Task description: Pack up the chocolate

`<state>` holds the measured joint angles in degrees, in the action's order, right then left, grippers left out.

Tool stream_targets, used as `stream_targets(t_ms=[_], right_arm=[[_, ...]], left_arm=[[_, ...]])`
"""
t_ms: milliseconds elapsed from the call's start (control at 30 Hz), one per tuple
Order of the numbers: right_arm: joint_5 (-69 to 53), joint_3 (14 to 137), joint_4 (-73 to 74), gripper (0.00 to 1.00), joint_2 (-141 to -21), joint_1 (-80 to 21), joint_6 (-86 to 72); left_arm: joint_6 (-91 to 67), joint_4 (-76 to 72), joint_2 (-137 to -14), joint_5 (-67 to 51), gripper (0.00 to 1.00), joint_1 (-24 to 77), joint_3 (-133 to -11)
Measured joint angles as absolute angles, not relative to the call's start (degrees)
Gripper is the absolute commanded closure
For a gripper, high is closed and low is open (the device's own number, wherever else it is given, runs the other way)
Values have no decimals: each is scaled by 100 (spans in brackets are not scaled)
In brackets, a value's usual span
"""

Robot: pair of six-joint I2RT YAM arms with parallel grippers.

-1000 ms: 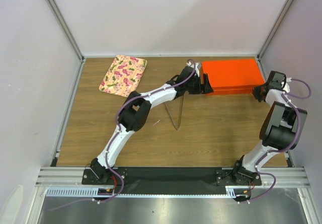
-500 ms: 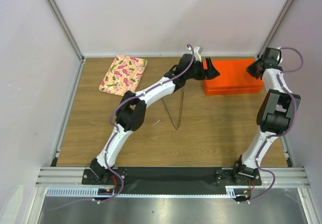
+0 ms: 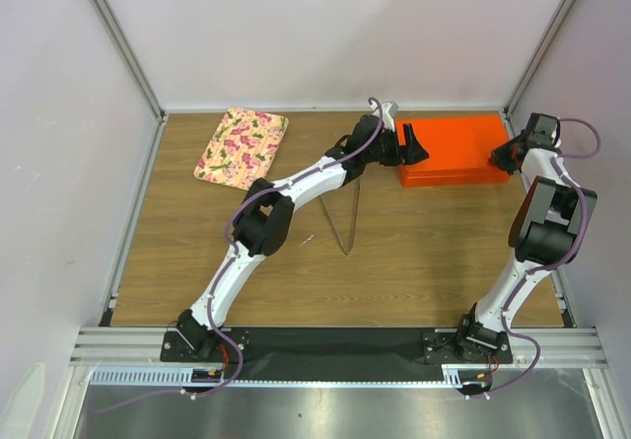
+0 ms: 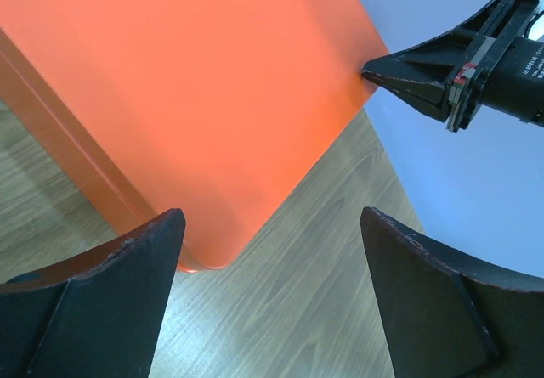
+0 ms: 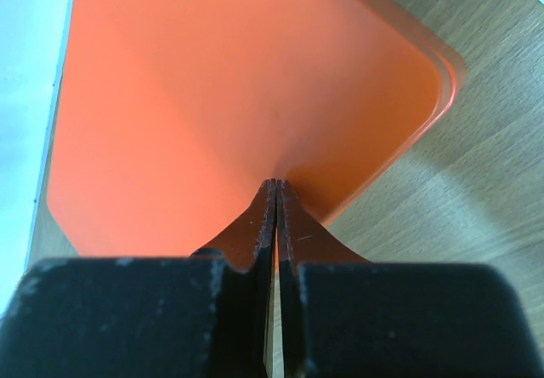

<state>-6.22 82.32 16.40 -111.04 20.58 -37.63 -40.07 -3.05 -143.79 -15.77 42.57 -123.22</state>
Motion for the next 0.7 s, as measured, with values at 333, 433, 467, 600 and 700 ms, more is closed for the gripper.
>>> stream_targets(t_ms=[333, 433, 467, 600, 700], right_arm=[[-915, 8611, 2147, 99, -11111, 1811, -3538], [-993, 8991, 2213, 100, -11111, 1505, -3411], [-998, 9118, 2217, 100, -11111, 1411, -3398], [-972, 9146, 2191, 100, -11109, 1253, -3500], [-989, 8409, 2049, 100, -11091, 1466, -3660]], left_arm=[[-4003, -246, -14381, -1588, 9, 4257, -12322], [-4007, -246, -14385, -1594, 9, 4257, -12322], [-4007, -246, -14390, -1601, 9, 4257, -12322], [-4012, -255, -14398, -1656, 10, 4259, -12287], [-4012, -316, -14400, -1678, 10, 4261, -12226]])
